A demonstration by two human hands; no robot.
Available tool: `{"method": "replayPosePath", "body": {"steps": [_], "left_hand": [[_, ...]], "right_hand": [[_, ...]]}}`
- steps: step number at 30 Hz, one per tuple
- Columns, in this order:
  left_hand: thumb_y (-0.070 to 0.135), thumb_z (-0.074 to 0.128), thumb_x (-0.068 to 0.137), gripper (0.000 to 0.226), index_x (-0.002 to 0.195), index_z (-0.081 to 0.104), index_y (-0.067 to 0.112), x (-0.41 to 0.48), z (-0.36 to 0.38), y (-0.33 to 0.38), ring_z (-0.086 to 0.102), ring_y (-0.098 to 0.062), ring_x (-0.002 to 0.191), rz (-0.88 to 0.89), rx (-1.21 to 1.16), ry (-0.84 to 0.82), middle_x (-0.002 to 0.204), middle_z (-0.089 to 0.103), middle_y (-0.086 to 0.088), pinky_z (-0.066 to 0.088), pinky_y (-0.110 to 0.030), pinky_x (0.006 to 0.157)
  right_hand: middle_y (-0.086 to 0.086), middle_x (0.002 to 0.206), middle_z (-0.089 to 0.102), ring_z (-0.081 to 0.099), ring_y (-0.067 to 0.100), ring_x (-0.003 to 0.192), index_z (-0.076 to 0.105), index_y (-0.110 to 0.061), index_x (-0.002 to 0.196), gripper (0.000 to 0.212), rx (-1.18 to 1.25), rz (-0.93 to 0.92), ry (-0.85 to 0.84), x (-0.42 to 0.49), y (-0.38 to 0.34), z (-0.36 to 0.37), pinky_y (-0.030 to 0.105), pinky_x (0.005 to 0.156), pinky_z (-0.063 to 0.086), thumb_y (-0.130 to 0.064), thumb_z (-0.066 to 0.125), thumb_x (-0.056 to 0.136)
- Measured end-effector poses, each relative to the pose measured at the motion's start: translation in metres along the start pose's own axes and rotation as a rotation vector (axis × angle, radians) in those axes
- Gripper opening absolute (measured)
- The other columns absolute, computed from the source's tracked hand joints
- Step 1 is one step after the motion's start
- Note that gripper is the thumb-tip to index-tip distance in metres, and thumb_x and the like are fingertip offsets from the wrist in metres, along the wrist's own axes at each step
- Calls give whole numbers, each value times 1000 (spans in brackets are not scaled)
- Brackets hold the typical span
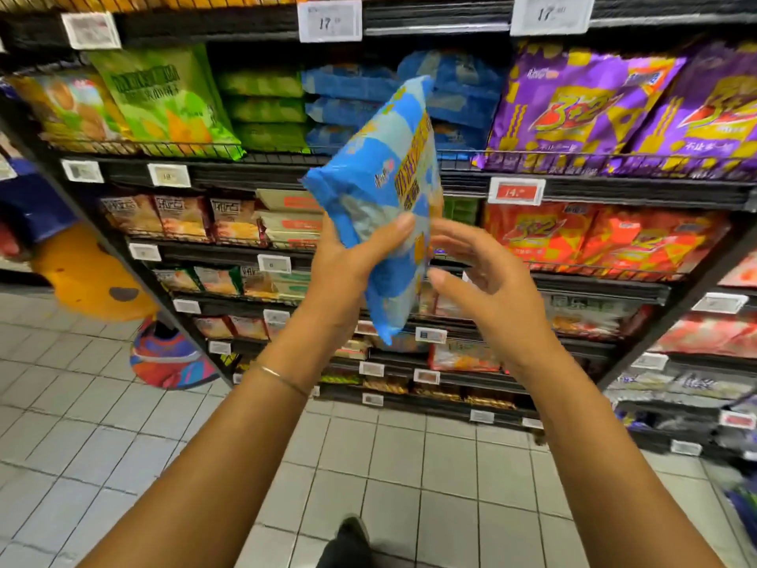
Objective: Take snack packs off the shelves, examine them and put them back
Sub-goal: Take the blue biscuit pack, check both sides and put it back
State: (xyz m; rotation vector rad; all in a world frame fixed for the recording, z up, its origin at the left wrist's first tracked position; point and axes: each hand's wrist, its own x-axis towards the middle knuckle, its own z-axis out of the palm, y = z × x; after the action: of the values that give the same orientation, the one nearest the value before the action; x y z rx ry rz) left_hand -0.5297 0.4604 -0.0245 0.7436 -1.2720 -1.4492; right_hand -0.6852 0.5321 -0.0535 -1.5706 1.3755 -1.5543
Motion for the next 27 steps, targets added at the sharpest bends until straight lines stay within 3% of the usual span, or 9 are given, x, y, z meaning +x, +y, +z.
{"method": "replayPosePath", "body": {"steps": [3, 7, 11, 14, 17, 20, 22, 24, 27], "left_hand": [[24, 76, 78, 76, 146, 54, -1, -2, -3, -2, 62, -37, 128, -110, -136, -74, 143, 62, -21, 46, -54, 115], [30, 79, 75, 77, 145, 56, 5, -6, -10, -4, 60, -39, 132, -229, -297, -165, 142, 63, -18, 45, -56, 115], [42, 94, 68, 78, 136, 66, 16, -7, -19, -1, 63, -36, 130, -315, -399, -262, 140, 67, -14, 52, -54, 108], [48, 89, 72, 85, 144, 61, 15, -4, -28, -2, 58, -39, 135, -369, -454, -267, 147, 61, -17, 53, -54, 105], [58, 68, 85, 69, 142, 64, 18, -4, -33, -4, 59, -38, 134, -394, -455, -301, 146, 62, -15, 54, -54, 102], [66, 54, 88, 80, 153, 53, 19, -6, -37, -4, 53, -39, 141, -443, -447, -342, 154, 55, -15, 49, -58, 109], [64, 57, 87, 87, 159, 43, 18, -8, -38, -2, 51, -38, 143, -458, -404, -322, 157, 51, -15, 46, -56, 114], [55, 63, 81, 84, 153, 52, 13, -12, -36, 0, 60, -36, 134, -465, -371, -286, 150, 59, -15, 54, -51, 106], [37, 65, 82, 52, 125, 74, 10, -18, -31, 0, 75, -31, 109, -488, -374, -271, 125, 75, -13, 64, -44, 84]], "right_hand": [[6, 142, 59, 58, 12, 127, 54, -15, 145, 59, -11, 108, 185, 7, 18, -5, 28, 106, 46, -9, 77, 91], [5, 148, 53, 54, 13, 132, 48, -13, 149, 67, 1, 196, 314, 19, 30, -20, 35, 113, 45, -19, 79, 90], [-1, 126, 71, 68, 8, 111, 61, -10, 135, 52, 82, 261, 193, 20, 29, -39, 26, 90, 55, -27, 78, 88], [5, 118, 76, 72, 20, 105, 68, -15, 119, 39, 112, 308, 102, 13, 27, -49, 39, 89, 56, -36, 75, 87], [8, 113, 77, 73, 24, 103, 73, -17, 111, 31, 203, 330, 27, 5, 20, -50, 40, 93, 56, -39, 66, 91], [11, 117, 77, 73, 27, 109, 75, -16, 115, 36, 337, 383, 2, -4, 14, -49, 39, 98, 58, -41, 62, 93], [12, 120, 76, 74, 27, 107, 72, -13, 123, 40, 441, 409, 9, -9, 13, -49, 40, 95, 60, -38, 61, 94], [14, 124, 74, 73, 31, 110, 68, -10, 130, 44, 507, 436, 27, -13, 11, -49, 46, 98, 59, -37, 62, 97], [17, 132, 70, 66, 38, 122, 64, -9, 137, 48, 550, 458, 22, -17, 9, -50, 57, 108, 50, -38, 62, 98]]}}
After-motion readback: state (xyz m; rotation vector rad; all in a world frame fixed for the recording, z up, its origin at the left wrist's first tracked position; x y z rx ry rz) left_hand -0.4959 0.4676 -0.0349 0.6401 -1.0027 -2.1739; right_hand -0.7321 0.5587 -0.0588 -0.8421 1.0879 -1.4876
